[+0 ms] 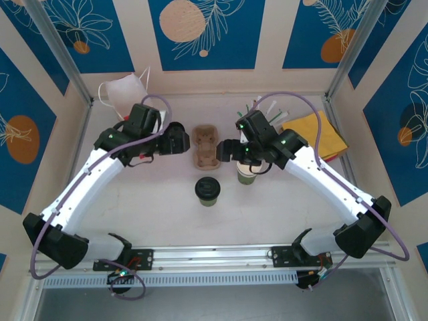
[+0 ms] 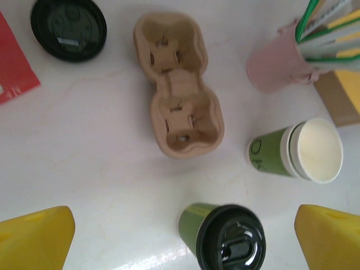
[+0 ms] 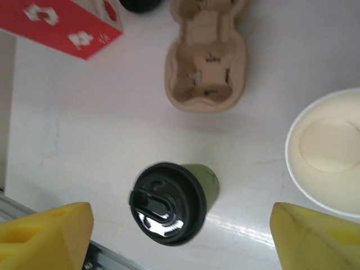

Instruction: Pack the takeout coffee

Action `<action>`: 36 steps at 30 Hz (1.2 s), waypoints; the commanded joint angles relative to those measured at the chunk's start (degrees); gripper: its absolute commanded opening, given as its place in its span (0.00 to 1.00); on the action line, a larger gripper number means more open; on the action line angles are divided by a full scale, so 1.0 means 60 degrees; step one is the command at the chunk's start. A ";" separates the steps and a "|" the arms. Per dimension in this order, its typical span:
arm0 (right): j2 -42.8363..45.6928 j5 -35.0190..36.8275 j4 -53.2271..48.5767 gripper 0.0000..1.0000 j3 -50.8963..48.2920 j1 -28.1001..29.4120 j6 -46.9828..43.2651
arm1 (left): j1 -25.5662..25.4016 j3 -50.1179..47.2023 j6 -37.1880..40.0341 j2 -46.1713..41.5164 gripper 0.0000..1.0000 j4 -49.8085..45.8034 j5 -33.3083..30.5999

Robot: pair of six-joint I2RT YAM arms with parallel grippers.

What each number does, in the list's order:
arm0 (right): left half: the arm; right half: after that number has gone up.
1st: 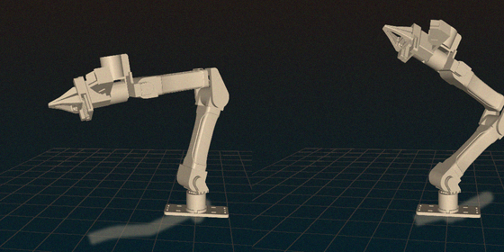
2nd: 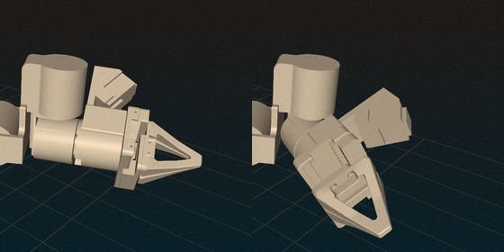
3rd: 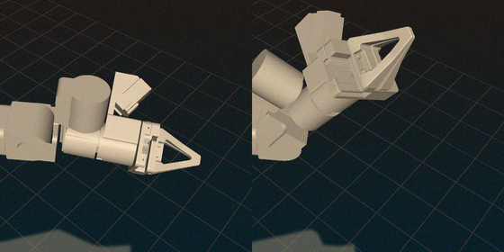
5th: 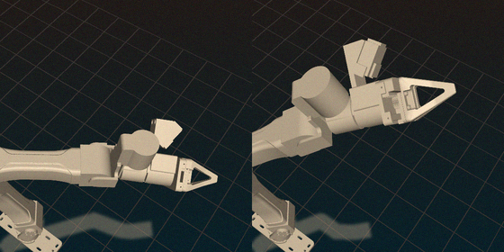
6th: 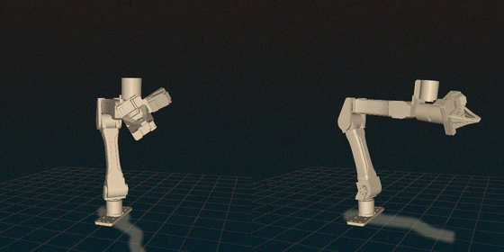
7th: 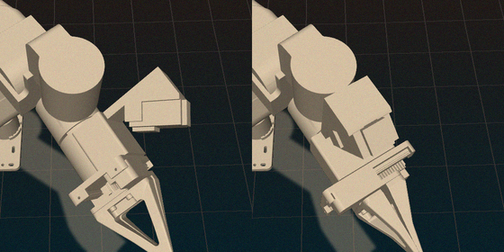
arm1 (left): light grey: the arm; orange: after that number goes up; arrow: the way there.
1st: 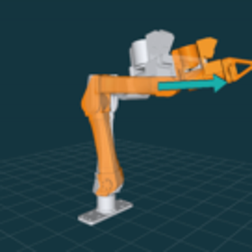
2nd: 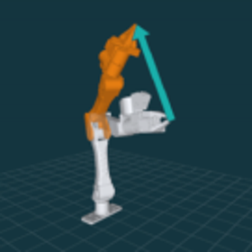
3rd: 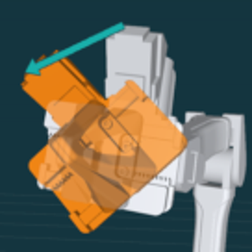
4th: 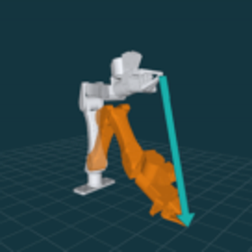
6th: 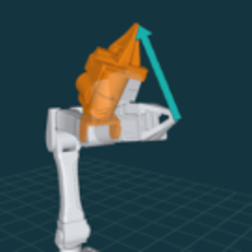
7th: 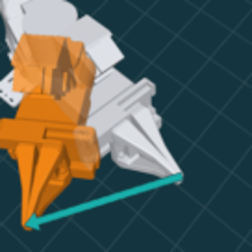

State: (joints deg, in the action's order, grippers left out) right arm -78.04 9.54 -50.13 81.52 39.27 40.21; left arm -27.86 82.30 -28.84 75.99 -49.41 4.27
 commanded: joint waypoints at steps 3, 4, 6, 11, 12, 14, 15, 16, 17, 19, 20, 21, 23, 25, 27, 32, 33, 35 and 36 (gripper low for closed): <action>0.0249 0.0065 0.0501 0.99 0.0558 -0.0462 -0.0933 | 0.0229 0.1273 0.0233 0.0714 1.00 -0.0509 -0.0562; 0.0251 0.0028 0.0553 0.99 0.0586 -0.0585 -0.1144 | 0.0259 0.1547 0.0078 0.0851 1.00 -0.0618 -0.0687; 0.0240 -0.0159 0.0713 0.99 0.0608 -0.0792 -0.1532 | 0.0263 0.1882 0.0046 0.1007 1.00 -0.0602 -0.0860; 0.0212 -0.0294 0.1019 0.99 0.0635 -0.1069 -0.2169 | 0.0379 0.2438 -0.0106 0.1279 1.00 -0.0745 -0.1591; 0.0217 -0.0261 0.1129 0.99 0.0604 -0.1098 -0.2192 | 0.0412 0.2604 -0.0104 0.1354 1.00 -0.0844 -0.1665; 0.0215 -0.0332 0.1316 0.99 0.0589 -0.1172 -0.2317 | 0.0460 0.2960 -0.0075 0.1521 0.99 -0.1095 -0.1835; 0.0201 -0.0356 0.1386 0.99 0.0594 -0.1210 -0.2313 | 0.0493 0.3194 -0.0007 0.1610 0.99 -0.1263 -0.1950; 0.0189 -0.0360 0.1461 0.99 0.0612 -0.1242 -0.2361 | 0.0531 0.3418 0.0056 0.1722 0.99 -0.1445 -0.2120; 0.0189 -0.0360 0.1545 0.99 0.0617 -0.1269 -0.2366 | 0.0567 0.3633 0.0083 0.1806 0.99 -0.1606 -0.2285; 0.0162 -0.0433 0.1677 0.99 0.0609 -0.1339 -0.2306 | 0.0719 0.3979 0.0201 0.1998 0.97 -0.1807 -0.2359; 0.0167 -0.0502 0.1750 0.99 0.0610 -0.1340 -0.2292 | 0.0807 0.4180 0.0249 0.2116 0.96 -0.1914 -0.2434; 0.0155 -0.0513 0.1807 0.99 0.0587 -0.1349 -0.2303 | 0.0896 0.4384 0.0258 0.2239 0.95 -0.2051 -0.2493; 0.0150 -0.0482 0.1914 0.99 0.0550 -0.1355 -0.2371 | 0.1116 0.4905 0.0237 0.2535 0.93 -0.2363 -0.2487; 0.0131 -0.0333 0.1939 0.99 0.0522 -0.1360 -0.2409 | 0.1263 0.5311 0.0325 0.2758 0.90 -0.2486 -0.2477; 0.0120 -0.0257 0.1982 0.99 0.0522 -0.1356 -0.2423 | 0.1393 0.5606 0.0465 0.2947 0.85 -0.2510 -0.2602; 0.0066 -0.0370 0.2076 0.99 0.0598 -0.1373 -0.2329 | 0.1782 0.6514 0.0925 0.3911 0.67 -0.2629 -0.3013; 0.0031 -0.0386 0.1997 0.99 0.0676 -0.1373 -0.2320 | 0.1809 0.6674 0.1021 0.4104 0.66 -0.2649 -0.3064; -0.0039 -0.0458 0.1830 0.99 0.0804 -0.1373 -0.2394 | 0.1839 0.7056 0.1138 0.4532 0.62 -0.2609 -0.3251; -0.0038 -0.0464 0.1794 0.99 0.0799 -0.1373 -0.2468 | 0.1848 0.7256 0.1184 0.4828 0.60 -0.2578 -0.3343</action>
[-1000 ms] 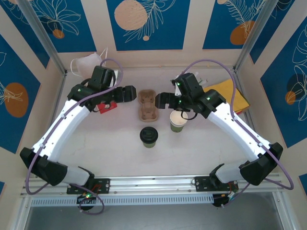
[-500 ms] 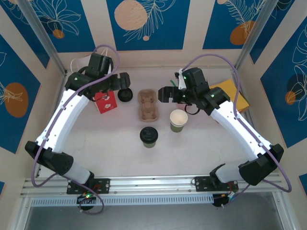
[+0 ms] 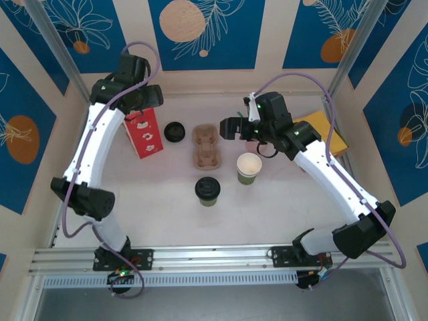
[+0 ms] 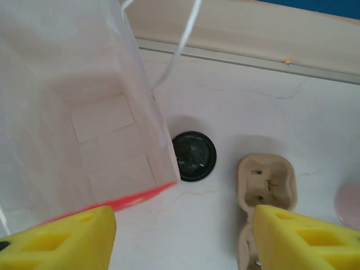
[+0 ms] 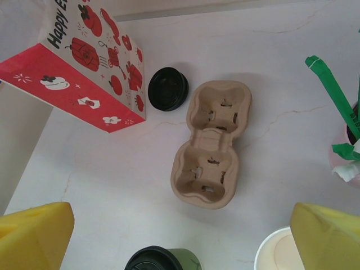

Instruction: Pack the takeout coffee

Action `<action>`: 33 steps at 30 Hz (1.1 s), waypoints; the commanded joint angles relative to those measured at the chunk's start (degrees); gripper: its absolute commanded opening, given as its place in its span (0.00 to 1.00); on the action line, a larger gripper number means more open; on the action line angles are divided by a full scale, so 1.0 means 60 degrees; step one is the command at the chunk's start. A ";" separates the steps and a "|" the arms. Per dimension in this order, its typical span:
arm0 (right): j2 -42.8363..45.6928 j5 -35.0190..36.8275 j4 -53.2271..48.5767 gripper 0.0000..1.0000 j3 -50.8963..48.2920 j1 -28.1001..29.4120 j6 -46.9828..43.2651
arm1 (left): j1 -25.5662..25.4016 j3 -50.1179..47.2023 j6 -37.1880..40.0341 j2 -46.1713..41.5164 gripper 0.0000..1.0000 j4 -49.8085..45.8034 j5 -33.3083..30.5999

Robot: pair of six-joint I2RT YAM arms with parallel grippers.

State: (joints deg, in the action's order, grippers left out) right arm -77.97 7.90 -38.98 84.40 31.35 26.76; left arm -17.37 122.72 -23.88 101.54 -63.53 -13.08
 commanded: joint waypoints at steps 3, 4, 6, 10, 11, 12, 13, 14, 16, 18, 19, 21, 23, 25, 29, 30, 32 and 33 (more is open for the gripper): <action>-0.0056 -0.0144 -0.0173 0.99 0.0291 -0.0111 -0.0264 | 0.0148 0.1821 0.0213 0.1658 0.59 -0.0768 -0.0897; -0.0039 -0.0159 -0.0204 0.99 0.0290 -0.0135 -0.0229 | 0.0158 0.2405 0.0178 0.2061 0.57 -0.1031 -0.1061; -0.0004 -0.0203 -0.0199 0.99 0.0246 -0.0171 -0.0198 | 0.0212 0.3337 0.0067 0.2844 0.56 -0.1471 -0.1379; 0.0004 -0.0233 -0.0164 0.99 0.0237 -0.0283 -0.0256 | 0.0413 0.4013 -0.0198 0.3666 0.53 -0.1744 -0.1646; -0.0012 -0.0246 -0.0168 0.99 0.0245 -0.0324 -0.0249 | 0.0454 0.3997 -0.0265 0.3725 0.52 -0.1747 -0.1725; -0.0016 -0.0263 -0.0157 0.99 0.0270 -0.0372 -0.0256 | 0.0487 0.4006 -0.0246 0.3795 0.52 -0.1706 -0.1732; -0.0017 -0.0276 -0.0139 0.99 0.0252 -0.0422 -0.0254 | 0.0498 0.3996 -0.0266 0.3852 0.52 -0.1681 -0.1716; -0.0025 -0.0295 -0.0125 0.99 0.0249 -0.0460 -0.0256 | 0.0506 0.4001 -0.0220 0.3888 0.52 -0.1625 -0.1711; -0.0067 -0.0357 -0.0069 0.99 0.0225 -0.0541 -0.0267 | 0.0518 0.4003 -0.0098 0.3951 0.52 -0.1431 -0.1606; -0.0105 -0.0428 -0.0015 0.99 0.0190 -0.0621 -0.0257 | 0.0542 0.4003 0.0017 0.4020 0.50 -0.1247 -0.1377; -0.0133 -0.0474 -0.0007 0.99 0.0200 -0.0647 -0.0253 | 0.0561 0.3998 0.0079 0.4064 0.47 -0.1171 -0.1239; -0.0180 -0.0539 -0.0007 0.99 0.0216 -0.0681 -0.0242 | 0.0594 0.3996 0.0199 0.4138 0.39 -0.1100 -0.1014; -0.0190 -0.0629 -0.0032 0.99 0.0245 -0.0698 -0.0281 | 0.0593 0.3982 0.0277 0.4127 0.25 -0.1145 -0.0943; -0.0183 -0.0621 -0.0051 0.99 0.0227 -0.0713 -0.0286 | 0.0594 0.3966 0.0409 0.4058 0.11 -0.1243 -0.0952; -0.0209 -0.0730 0.0015 0.99 0.0115 -0.0729 -0.0198 | 0.0569 0.3421 0.0638 0.3592 0.00 -0.1366 -0.0744; -0.0208 -0.0746 0.0036 0.99 0.0091 -0.0729 -0.0184 | 0.0547 0.3121 0.0675 0.3336 0.00 -0.1351 -0.0641; -0.0257 -0.0723 0.0044 0.99 0.0086 -0.0729 -0.0189 | 0.0493 0.2513 0.0751 0.2853 0.00 -0.1243 -0.0445; -0.0289 -0.0698 0.0045 0.99 0.0109 -0.0725 -0.0219 | 0.0453 0.2127 0.0779 0.2507 0.00 -0.1195 -0.0371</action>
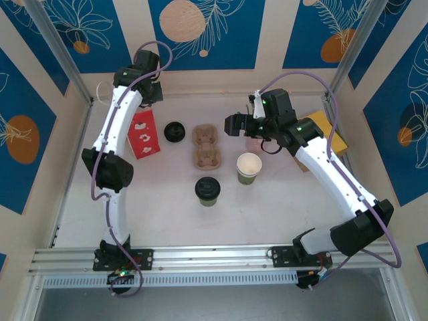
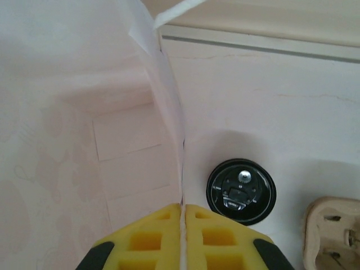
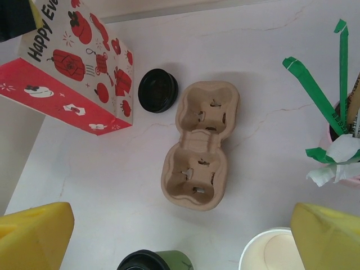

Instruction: Pack the takeout coffee

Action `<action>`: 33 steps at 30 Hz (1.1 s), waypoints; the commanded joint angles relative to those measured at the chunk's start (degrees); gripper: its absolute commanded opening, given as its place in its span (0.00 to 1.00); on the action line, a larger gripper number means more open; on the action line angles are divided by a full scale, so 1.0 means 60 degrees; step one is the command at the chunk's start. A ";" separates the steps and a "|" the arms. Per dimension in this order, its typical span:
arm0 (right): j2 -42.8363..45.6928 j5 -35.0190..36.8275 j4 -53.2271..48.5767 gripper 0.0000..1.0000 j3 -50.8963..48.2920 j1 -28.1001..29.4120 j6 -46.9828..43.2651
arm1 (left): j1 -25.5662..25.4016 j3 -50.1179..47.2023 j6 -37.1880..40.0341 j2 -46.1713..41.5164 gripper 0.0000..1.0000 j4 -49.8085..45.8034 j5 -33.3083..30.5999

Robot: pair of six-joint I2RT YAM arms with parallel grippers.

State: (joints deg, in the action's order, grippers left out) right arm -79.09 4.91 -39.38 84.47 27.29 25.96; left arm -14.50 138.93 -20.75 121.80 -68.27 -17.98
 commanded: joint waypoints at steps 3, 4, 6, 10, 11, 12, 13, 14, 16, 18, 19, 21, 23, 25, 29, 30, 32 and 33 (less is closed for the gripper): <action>-0.0193 -0.0211 0.0103 0.99 0.0178 -0.0049 -0.0178 | -0.0148 -0.1937 0.0419 -0.1927 0.00 -0.0078 0.0759; -0.0224 -0.0221 0.0089 0.99 0.0215 -0.0051 -0.0195 | -0.0210 -0.2469 0.0522 -0.2338 0.00 0.0086 0.0953; -0.0314 -0.0259 0.0060 0.99 0.0284 -0.0033 -0.0195 | -0.0288 -0.3404 0.0558 -0.3079 0.00 0.0303 0.1130; -0.0423 -0.0308 -0.0004 0.99 0.0367 0.0025 -0.0209 | -0.0586 -0.5446 0.0564 -0.4619 0.00 0.0785 0.1655; -0.0451 -0.0304 -0.0014 0.99 0.0389 0.0035 -0.0224 | -0.0673 -0.5821 0.0557 -0.4928 0.00 0.0915 0.1785; -0.0490 -0.0318 -0.0026 0.99 0.0406 0.0050 -0.0225 | -0.0772 -0.6301 0.0524 -0.5269 0.00 0.1045 0.1940; -0.0535 -0.0310 -0.0056 0.99 0.0443 0.0066 -0.0229 | -0.0886 -0.6710 0.0453 -0.5599 0.00 0.1179 0.2047; -0.0567 -0.0329 -0.0078 0.99 0.0482 0.0084 -0.0235 | -0.0989 -0.7028 0.0368 -0.5872 0.00 0.1271 0.2121; -0.0664 -0.0349 -0.0151 0.99 0.0580 0.0153 -0.0274 | -0.1282 -0.7603 0.0239 -0.6406 0.00 0.1308 0.2086; -0.0755 -0.0349 -0.0204 0.99 0.0628 0.0219 -0.0287 | -0.1591 -0.7900 0.0185 -0.6770 0.00 0.1155 0.1891; -0.0782 -0.0353 -0.0205 0.99 0.0645 0.0241 -0.0285 | -0.1738 -0.8032 0.0164 -0.6940 0.00 0.1072 0.1841; -0.0866 -0.0356 -0.0211 0.99 0.0673 0.0313 -0.0311 | -0.1997 -0.8305 0.0120 -0.7248 0.00 0.0995 0.1817; -0.0950 -0.0386 -0.0220 0.99 0.0705 0.0381 -0.0297 | -0.2237 -0.8591 0.0147 -0.7508 0.00 0.1022 0.1839; -0.1011 -0.0400 -0.0233 0.99 0.0739 0.0460 -0.0288 | -0.2380 -0.8775 0.0192 -0.7723 0.00 0.1022 0.1880; -0.1102 -0.0377 -0.0260 0.99 0.0782 0.0549 -0.0341 | -0.2548 -0.8917 0.0276 -0.8111 0.00 0.1103 0.1947; -0.1113 -0.0364 -0.0264 0.99 0.0781 0.0550 -0.0341 | -0.2562 -0.8944 0.0308 -0.8201 0.00 0.1134 0.1984; -0.1130 -0.0365 -0.0264 0.99 0.0795 0.0570 -0.0323 | -0.2563 -0.9080 0.0358 -0.8340 0.00 0.1190 0.1958; -0.1145 -0.0378 -0.0264 0.99 0.0816 0.0593 -0.0327 | -0.2563 -0.9146 0.0395 -0.8372 0.00 0.1184 0.2010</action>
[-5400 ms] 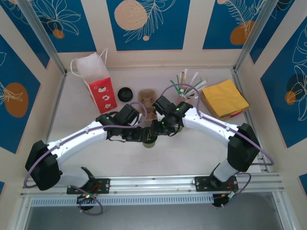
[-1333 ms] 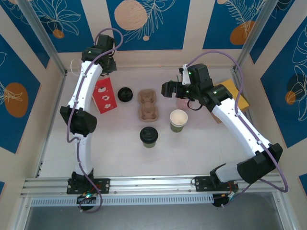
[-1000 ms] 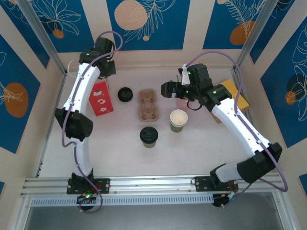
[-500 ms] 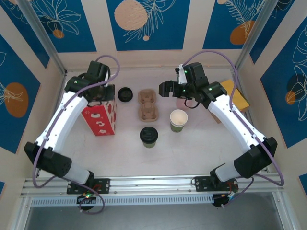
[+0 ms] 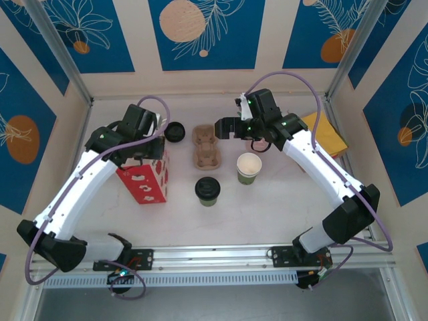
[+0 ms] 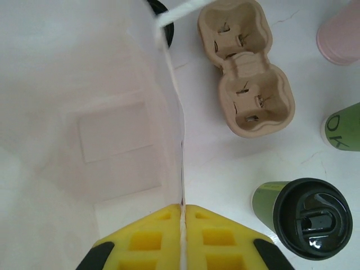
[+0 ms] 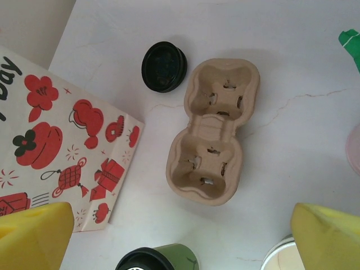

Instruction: Pack the takeout coffee

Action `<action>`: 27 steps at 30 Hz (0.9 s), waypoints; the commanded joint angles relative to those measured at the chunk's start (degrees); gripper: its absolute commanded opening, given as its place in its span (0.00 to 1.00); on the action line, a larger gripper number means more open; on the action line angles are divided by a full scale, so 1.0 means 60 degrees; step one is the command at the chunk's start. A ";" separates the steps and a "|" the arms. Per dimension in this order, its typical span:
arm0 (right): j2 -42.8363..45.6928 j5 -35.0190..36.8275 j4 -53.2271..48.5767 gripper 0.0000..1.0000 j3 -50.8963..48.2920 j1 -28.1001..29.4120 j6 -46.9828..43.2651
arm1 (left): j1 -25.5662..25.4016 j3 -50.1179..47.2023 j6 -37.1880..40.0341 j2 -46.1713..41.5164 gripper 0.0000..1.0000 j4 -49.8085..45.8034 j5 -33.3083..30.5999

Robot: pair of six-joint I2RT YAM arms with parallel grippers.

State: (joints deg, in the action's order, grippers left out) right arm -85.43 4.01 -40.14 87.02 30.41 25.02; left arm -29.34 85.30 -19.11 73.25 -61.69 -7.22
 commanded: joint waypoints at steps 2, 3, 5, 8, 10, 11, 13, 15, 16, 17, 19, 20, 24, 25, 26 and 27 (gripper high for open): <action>-0.0107 -0.0192 -0.0151 0.99 0.0391 0.0118 -0.0184 | -0.0085 -0.0305 0.0200 -0.0270 0.00 0.0059 0.0362; -0.0103 -0.0159 -0.0151 0.99 0.0388 0.0131 -0.0199 | -0.0097 -0.0363 0.0258 -0.0292 0.00 0.0079 0.0468; -0.0103 -0.0116 -0.0165 0.99 0.0390 0.0146 -0.0196 | -0.0108 -0.0470 0.0403 -0.0322 0.00 0.0130 0.0530; -0.0110 -0.0079 -0.0201 0.99 0.0389 0.0149 -0.0196 | -0.0118 -0.0491 0.0680 -0.0320 0.00 0.0067 0.0496; -0.0096 -0.0057 -0.0235 0.99 0.0381 0.0161 -0.0214 | -0.0110 -0.0415 0.0738 -0.0256 0.02 -0.0040 0.0369; -0.0092 -0.0040 -0.0251 0.99 0.0393 0.0161 -0.0217 | -0.0118 -0.0336 0.0736 -0.0221 0.04 -0.0103 0.0389; -0.0061 -0.0002 -0.0276 0.99 0.0376 0.0160 -0.0229 | -0.0116 -0.0204 0.0601 -0.0172 0.17 -0.0119 0.0435; -0.0044 0.0027 -0.0283 0.99 0.0397 0.0160 -0.0240 | -0.0110 -0.0073 0.0386 -0.0185 0.25 -0.0130 0.0374; -0.0048 0.0032 -0.0295 0.99 0.0402 0.0157 -0.0245 | -0.0118 -0.0009 0.0305 -0.0197 0.33 -0.0140 0.0355; -0.0032 0.0038 -0.0289 0.99 0.0394 0.0160 -0.0250 | -0.0111 0.0086 0.0220 -0.0208 0.42 -0.0208 0.0349; -0.0019 0.0062 -0.0304 0.99 0.0409 0.0161 -0.0256 | -0.0107 0.0249 0.0057 -0.0222 0.45 -0.0320 0.0394; -0.0015 0.0056 -0.0310 0.99 0.0423 0.0159 -0.0260 | -0.0115 0.0329 -0.0048 -0.0249 0.48 -0.0376 0.0391; 0.0038 0.0132 -0.0327 0.99 0.0407 0.0131 -0.0314 | -0.0112 0.0685 -0.0321 -0.0396 0.64 -0.0494 0.0413; 0.0056 0.0136 -0.0327 0.99 0.0397 0.0135 -0.0324 | -0.0110 0.0797 -0.0376 -0.0399 0.65 -0.0568 0.0374; 0.0072 0.0137 -0.0312 0.99 0.0386 0.0109 -0.0324 | -0.0114 0.0911 -0.0455 -0.0389 0.68 -0.0675 0.0307; 0.0097 0.0137 -0.0305 0.99 0.0360 0.0090 -0.0324 | -0.0113 0.1078 -0.0503 -0.0385 0.70 -0.0792 0.0235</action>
State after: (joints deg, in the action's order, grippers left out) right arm -85.43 4.51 -41.21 87.44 31.07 24.08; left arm -29.65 88.60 -20.36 72.12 -63.70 -5.39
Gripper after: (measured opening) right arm 0.989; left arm 0.691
